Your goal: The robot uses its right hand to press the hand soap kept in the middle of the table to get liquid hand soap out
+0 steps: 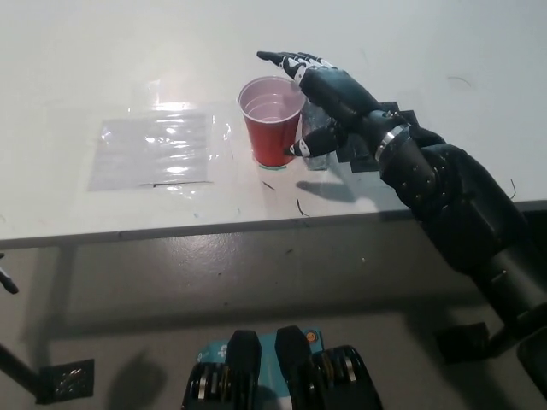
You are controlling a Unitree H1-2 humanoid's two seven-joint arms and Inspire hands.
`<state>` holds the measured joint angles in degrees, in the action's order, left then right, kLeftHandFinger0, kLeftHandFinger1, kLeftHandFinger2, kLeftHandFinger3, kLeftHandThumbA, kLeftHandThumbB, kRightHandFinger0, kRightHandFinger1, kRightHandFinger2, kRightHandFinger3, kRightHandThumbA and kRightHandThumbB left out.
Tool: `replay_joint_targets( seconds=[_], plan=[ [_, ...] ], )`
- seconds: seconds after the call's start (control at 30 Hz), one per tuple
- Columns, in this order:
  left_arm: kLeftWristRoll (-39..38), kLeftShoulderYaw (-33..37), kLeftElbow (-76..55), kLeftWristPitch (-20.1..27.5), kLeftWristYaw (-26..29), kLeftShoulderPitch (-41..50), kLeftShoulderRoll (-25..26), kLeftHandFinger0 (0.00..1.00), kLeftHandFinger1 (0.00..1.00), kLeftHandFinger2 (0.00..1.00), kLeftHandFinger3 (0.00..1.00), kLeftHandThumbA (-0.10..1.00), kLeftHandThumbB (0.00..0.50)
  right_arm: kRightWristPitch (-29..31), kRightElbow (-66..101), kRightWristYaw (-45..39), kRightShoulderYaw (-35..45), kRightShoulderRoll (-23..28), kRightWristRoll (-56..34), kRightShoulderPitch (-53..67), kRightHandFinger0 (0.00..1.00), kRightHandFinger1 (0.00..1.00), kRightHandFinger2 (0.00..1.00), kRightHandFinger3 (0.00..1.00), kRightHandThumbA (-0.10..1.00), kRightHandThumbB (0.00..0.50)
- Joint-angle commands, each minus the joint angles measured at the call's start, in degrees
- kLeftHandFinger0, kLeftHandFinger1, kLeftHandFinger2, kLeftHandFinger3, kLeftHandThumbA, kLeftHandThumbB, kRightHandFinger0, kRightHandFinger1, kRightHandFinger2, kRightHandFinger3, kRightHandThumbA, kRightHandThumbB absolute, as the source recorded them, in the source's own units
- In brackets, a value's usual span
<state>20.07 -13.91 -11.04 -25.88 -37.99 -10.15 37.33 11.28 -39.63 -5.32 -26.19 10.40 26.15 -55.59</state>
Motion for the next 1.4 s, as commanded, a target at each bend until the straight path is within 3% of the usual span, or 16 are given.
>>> replay_joint_targets(
  seconds=[0.0, 0.2, 0.37, 0.43, 0.47, 0.6, 0.77, 0.97, 1.27, 1.33, 1.37],
  plan=[
    [2.41, -1.14, -0.8, -1.05, -1.24, -2.05, 1.53, 1.0, 1.0, 1.0, 0.75, 1.0, 0.168, 1.92, -2.88, -0.52, -0.47, -1.08, 0.82, 1.74, 1.0, 1.0, 1.0, 1.0, 1.0, 0.348],
    [1.87, -1.34, -0.6, -1.05, -1.79, -3.25, 1.49, 1.0, 1.0, 1.0, 0.73, 1.0, 0.151, 1.3, -3.95, -0.7, -1.69, -0.63, 2.85, 1.94, 1.0, 1.0, 1.0, 1.0, 1.0, 0.362],
    [2.66, -1.56, -0.54, -1.05, -2.12, -4.22, 1.23, 1.0, 1.0, 1.0, 0.71, 1.0, 0.165, 0.74, -3.98, 0.18, -3.52, 0.31, 6.24, 1.81, 1.0, 1.0, 1.0, 1.0, 1.0, 0.358],
    [3.32, -1.87, -0.64, -1.05, -2.48, -4.48, 0.88, 1.0, 1.0, 1.0, 0.71, 1.0, 0.16, -0.69, -3.58, 0.11, -5.18, 0.96, 8.69, 1.85, 1.0, 1.0, 1.0, 1.0, 1.0, 0.381],
    [2.75, -1.53, -0.55, -1.05, -2.17, -4.65, 1.2, 1.0, 1.0, 1.0, 0.7, 1.0, 0.158, -1.51, -3.63, -0.63, -6.2, 1.46, 9.94, 1.58, 1.0, 1.0, 1.0, 1.0, 1.0, 0.421],
    [2.95, -1.25, -0.45, -1.05, -2.41, -4.99, 1.41, 1.0, 1.0, 1.0, 0.74, 1.0, 0.177, -1.95, -4.6, -2.22, -8.92, 3.13, 12.46, 1.1, 1.0, 1.0, 1.0, 1.0, 1.0, 0.454],
    [2.82, -1.31, -0.27, -1.05, -2.31, -5.19, 1.52, 1.0, 1.0, 1.0, 0.76, 1.0, 0.192, -3.74, -2.76, -3.68, -10.43, 4.6, 14.18, 1.45, 1.0, 1.0, 1.0, 1.0, 1.0, 0.436],
    [3.26, -1.82, -0.36, -1.05, -2.32, -5.66, 1.53, 1.0, 1.0, 1.0, 0.73, 1.0, 0.191, -5.8, -1.11, -4.86, -11.23, 5.21, 15.49, 1.99, 1.0, 1.0, 1.0, 1.0, 1.0, 0.466],
    [2.86, -2.53, -0.5, -1.05, -2.89, -6.63, 1.99, 1.0, 1.0, 1.0, 0.74, 1.0, 0.18, -6.26, -1.98, -3.69, -9.9, 3.78, 13.79, 3.37, 1.0, 1.0, 1.0, 1.0, 1.0, 0.474],
    [3.74, -2.62, -0.95, -1.05, -3.47, -6.98, 1.84, 1.0, 1.0, 1.0, 0.74, 1.0, 0.198, -6.1, -2.45, -2.39, -9.27, 3.02, 13.46, 4.08, 1.0, 1.0, 1.0, 1.0, 1.0, 0.476],
    [3.82, -2.68, -1.0, -1.05, -3.61, -7.12, 1.77, 1.0, 1.0, 1.0, 0.74, 1.0, 0.179, -6.07, -2.45, -1.98, -9.0, 2.75, 13.32, 4.47, 1.0, 1.0, 1.0, 1.0, 1.0, 0.463]
  ],
)
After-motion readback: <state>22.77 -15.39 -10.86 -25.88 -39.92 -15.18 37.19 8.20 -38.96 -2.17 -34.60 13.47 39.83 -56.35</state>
